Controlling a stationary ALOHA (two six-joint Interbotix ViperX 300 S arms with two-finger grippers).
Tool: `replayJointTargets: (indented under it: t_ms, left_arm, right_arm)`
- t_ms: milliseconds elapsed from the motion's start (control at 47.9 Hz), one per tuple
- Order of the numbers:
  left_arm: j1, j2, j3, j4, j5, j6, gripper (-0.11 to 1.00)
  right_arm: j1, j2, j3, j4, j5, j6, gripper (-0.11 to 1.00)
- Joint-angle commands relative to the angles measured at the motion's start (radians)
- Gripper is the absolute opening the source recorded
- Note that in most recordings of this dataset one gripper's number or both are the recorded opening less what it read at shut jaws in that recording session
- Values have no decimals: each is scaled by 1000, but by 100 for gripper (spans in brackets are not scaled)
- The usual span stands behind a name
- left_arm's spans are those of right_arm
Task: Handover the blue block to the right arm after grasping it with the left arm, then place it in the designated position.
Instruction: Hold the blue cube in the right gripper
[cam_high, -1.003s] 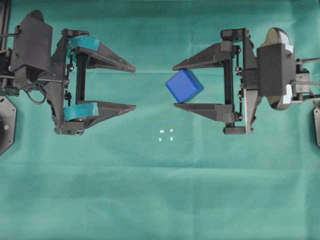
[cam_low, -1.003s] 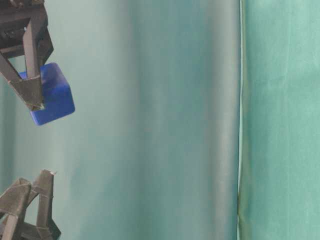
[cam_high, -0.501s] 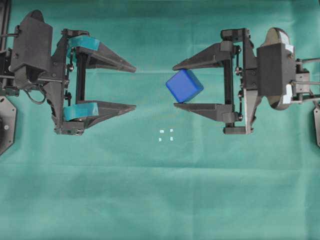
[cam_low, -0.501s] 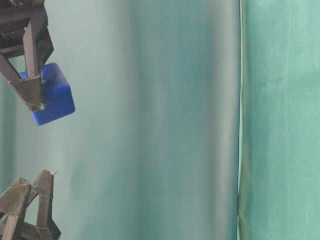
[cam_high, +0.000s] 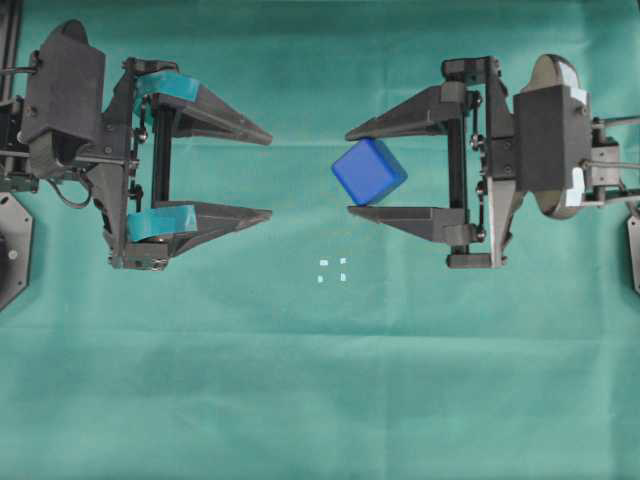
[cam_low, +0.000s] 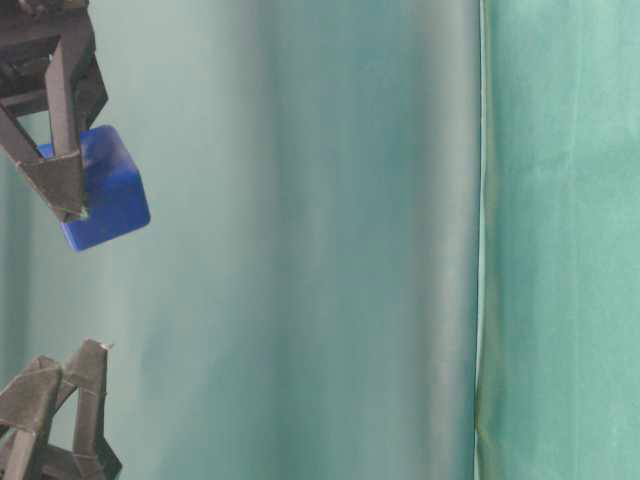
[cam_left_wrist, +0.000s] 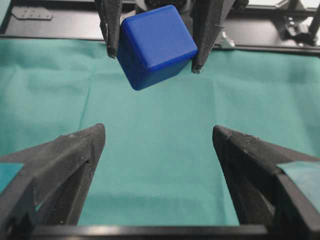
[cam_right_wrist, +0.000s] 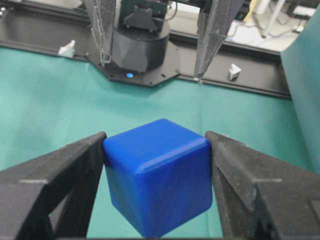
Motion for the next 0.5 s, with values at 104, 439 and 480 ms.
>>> replayJointTargets:
  t_ms: [104,439,480]
  left_arm:
    - [2,-6,-18,0,-5,0,100]
    - [2,-6,-18,2,-5,-2,100]
    - [2,-6,-18,0,-5,-2,100]
  right_arm:
    - [2,-18,-25,8,25,8,65]
    - [15,11,-31,44,166,31,65]
    - [20,11,-32,52,195,34,65]
